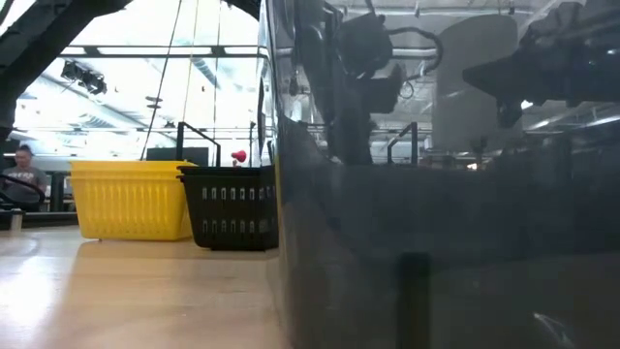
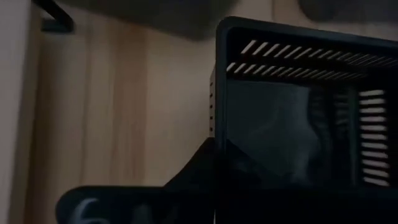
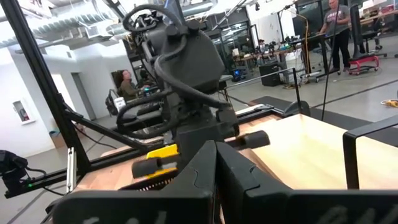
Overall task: Stack baskets on shelf by color
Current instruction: Stack the right black bin on top of the other black bin
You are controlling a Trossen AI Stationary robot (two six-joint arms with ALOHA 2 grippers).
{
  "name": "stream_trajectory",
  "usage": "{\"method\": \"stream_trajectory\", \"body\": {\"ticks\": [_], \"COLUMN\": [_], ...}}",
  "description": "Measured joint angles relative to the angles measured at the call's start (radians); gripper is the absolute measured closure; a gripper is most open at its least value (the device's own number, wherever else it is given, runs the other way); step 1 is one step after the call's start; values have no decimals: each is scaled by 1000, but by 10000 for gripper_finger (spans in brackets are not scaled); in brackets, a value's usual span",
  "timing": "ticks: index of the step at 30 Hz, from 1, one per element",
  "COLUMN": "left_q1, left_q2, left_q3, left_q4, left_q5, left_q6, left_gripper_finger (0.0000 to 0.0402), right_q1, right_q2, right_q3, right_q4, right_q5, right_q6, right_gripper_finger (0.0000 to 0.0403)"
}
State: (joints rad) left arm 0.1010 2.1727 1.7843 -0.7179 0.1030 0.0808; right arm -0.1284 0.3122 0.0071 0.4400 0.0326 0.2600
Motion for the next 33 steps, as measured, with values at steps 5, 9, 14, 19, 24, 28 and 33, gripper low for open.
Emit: {"method": "stream_trajectory", "body": {"ticks": [5,9,14,19,24,28,33], "left_q1": [-2,-18,-43,-87,-134,-145,-145], "left_q2": [0,0,-2,-3,-3,-34,-76], "left_q3": [90,194,321,371,370,369,370], "left_q4": [-148,-228,-350,-472,-553,-583,-601], "left_q5": [6,4,7,6,-28,-106,-214], "left_q6": [45,69,85,123,149,136,87], "left_gripper_finger": [395,393,394,394,393,392,392], "right_q1": [0,0,0,0,0,0,0], "right_q2": [0,0,0,0,0,0,0], "right_q3": [0,0,0,0,0,0,0], "right_q4": [0,0,0,0,0,0,0], "right_q5": [0,0,0,0,0,0,0], "right_q6": [0,0,0,0,0,0,0], "right_gripper_finger": [389,389,389,389,389,389,389]}}
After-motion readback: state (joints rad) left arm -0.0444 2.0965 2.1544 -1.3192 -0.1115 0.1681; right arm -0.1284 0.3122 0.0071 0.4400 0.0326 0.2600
